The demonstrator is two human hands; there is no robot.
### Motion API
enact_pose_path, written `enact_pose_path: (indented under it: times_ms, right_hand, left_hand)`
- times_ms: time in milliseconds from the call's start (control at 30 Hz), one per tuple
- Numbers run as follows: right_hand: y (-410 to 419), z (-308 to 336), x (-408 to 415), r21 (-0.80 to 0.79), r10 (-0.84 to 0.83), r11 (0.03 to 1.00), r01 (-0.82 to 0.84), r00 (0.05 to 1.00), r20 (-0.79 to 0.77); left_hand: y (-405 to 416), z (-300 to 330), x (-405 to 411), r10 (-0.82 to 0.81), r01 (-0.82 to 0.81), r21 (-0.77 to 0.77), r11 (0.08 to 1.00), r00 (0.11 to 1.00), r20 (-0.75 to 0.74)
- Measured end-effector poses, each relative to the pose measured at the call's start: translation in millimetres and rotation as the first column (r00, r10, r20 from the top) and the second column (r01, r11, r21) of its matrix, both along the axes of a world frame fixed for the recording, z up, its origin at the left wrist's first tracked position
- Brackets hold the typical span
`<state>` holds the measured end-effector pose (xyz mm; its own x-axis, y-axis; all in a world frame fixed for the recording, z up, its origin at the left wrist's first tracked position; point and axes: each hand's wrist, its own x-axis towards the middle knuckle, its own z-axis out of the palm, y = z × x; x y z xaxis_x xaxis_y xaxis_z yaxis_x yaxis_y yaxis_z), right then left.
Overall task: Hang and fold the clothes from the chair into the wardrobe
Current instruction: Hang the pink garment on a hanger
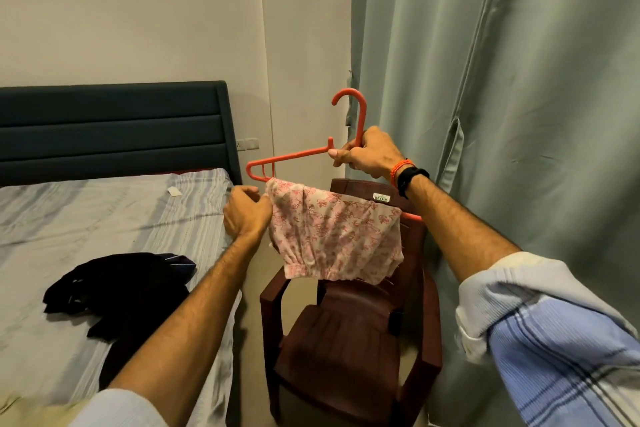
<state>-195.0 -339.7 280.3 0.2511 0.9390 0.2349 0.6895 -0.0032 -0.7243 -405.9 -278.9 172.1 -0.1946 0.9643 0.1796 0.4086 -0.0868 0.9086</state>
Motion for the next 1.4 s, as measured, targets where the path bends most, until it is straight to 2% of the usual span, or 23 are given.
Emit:
enact_pose_path:
  times_ms: [100,233,333,500,700,900,967,1067,1100,1133,1200,1300,1400]
  right_hand:
    - [2,-1,-3,-0.004,-0.025,1.0,0.025,1.0,0.006]
    - [6,-2,-6,0.018,-0.058,0.998,0.059,0.998,-0.032]
    - [11,-1,-11,0.038,-0.083,0.996,0.085,0.996,-0.031]
    - [16,3,-18,0.054,-0.106,0.993,0.107,0.994,-0.015]
    - [18,4,-15,0.06,-0.111,0.992,0.11,0.994,0.021]
    - [25,-1,-11,0.087,-0.133,0.989,0.123,0.985,0.114]
    - [27,-4,-11,0.087,-0.136,0.988,0.126,0.984,0.118]
    - [27,-5,-12,0.073,-0.126,0.99,0.118,0.985,0.12]
    - [27,-7,-11,0.069,-0.122,0.991,0.115,0.985,0.118]
    - [26,-7,-10,0.069,-0.12,0.991,0.113,0.987,0.107]
    - [23,-7,-6,0.068,-0.115,0.991,0.112,0.992,0.049]
    - [18,-5,1,0.066,-0.093,0.993,0.095,0.995,-0.038]
    - [16,-2,4,0.064,-0.071,0.995,0.074,0.997,-0.041]
  left_hand:
    - [-14,5,13,-0.132,0.136,0.173,0.976,0.991,-0.031]
    - [-37,12,40,-0.377,0.426,0.228,0.876,0.898,-0.229]
    - [-55,13,64,-0.464,0.55,0.244,0.799,0.821,-0.332]
    - [-72,6,91,-0.344,0.502,0.374,0.78,0.843,-0.414]
    - [-78,3,97,-0.356,0.521,0.418,0.744,0.839,-0.412]
    - [-84,4,99,-0.436,0.486,0.467,0.739,0.873,-0.22]
    - [-90,5,101,-0.519,0.566,0.478,0.671,0.82,-0.243]
    - [-94,3,100,-0.645,0.792,0.315,0.523,0.61,-0.461]
    - [-92,1,99,-0.666,0.823,0.262,0.503,0.563,-0.489]
    - [-88,-1,96,-0.677,0.822,0.238,0.518,0.564,-0.473]
    - [-78,-2,88,-0.646,0.73,0.253,0.635,0.681,-0.345]
    - [-52,1,68,-0.42,0.437,0.255,0.863,0.9,-0.118]
    - [-25,5,46,-0.186,0.182,0.189,0.965,0.982,0.005]
